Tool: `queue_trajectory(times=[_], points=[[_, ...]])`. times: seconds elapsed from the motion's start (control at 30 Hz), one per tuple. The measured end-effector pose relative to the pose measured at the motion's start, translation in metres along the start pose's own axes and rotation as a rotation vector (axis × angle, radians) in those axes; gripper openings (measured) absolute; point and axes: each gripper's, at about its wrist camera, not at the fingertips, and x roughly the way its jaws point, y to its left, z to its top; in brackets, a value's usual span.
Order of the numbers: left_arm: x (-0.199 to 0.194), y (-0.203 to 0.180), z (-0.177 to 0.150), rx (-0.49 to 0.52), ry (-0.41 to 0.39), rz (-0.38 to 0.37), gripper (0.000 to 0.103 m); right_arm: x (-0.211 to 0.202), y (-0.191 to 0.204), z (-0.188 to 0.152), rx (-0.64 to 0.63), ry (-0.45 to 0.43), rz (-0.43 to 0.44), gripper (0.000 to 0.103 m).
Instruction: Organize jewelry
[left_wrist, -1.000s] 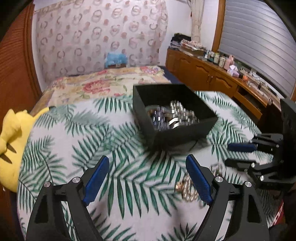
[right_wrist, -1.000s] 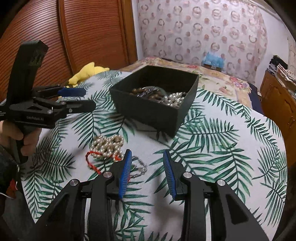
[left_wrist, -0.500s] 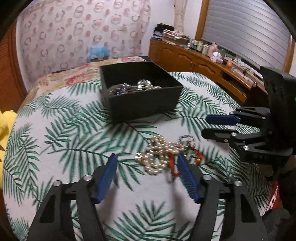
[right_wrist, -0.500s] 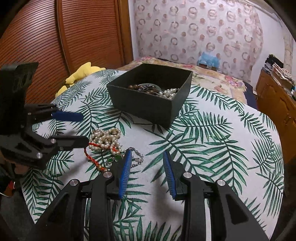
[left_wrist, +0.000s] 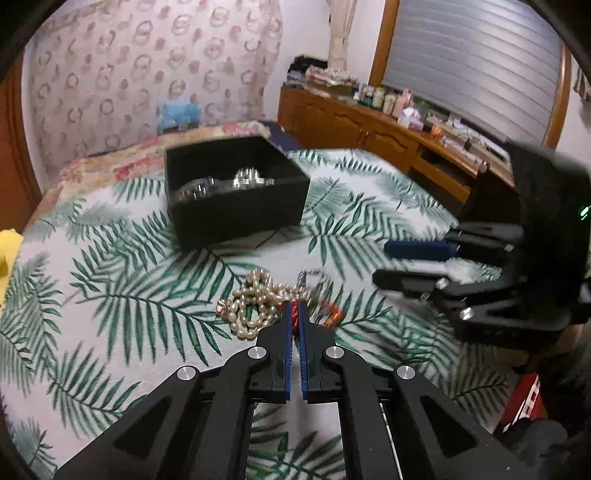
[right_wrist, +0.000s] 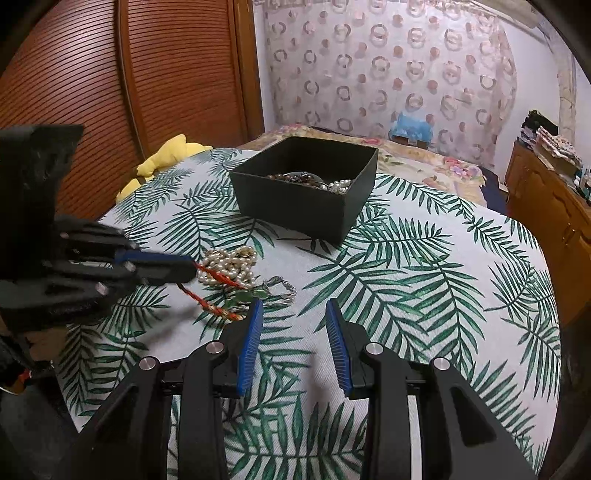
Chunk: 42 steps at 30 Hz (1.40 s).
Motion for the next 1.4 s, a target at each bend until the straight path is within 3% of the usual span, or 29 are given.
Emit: queue_trajectory(times=[0.37,0.8,1.1,1.27,1.33,1.4], points=[[-0.054,-0.002,0.002,0.009,-0.105,0.056,0.002,-0.006,0.011,-0.009,0.003,-0.008,0.007,0.037],[-0.039,0.056,-0.041,-0.093,-0.008,0.14,0.002,0.025,0.062,-0.002,-0.082,0.052,0.107,0.037],[-0.032,0.07,-0.056,-0.137,0.01,0.146,0.002,0.041,0.099,-0.001,-0.18,0.111,0.157,0.037],[-0.033,0.071,-0.056,-0.143,0.009,0.145,0.002,0.05,0.111,0.0,-0.244,0.137,0.138,0.037],[-0.033,0.071,-0.056,-0.143,0.007,0.145,0.002,0.052,0.113,0.002,-0.26,0.139,0.13,0.031],[-0.033,0.071,-0.055,-0.144,0.005,0.143,0.002,0.051,0.116,0.001,-0.29,0.139,0.136,0.011]])
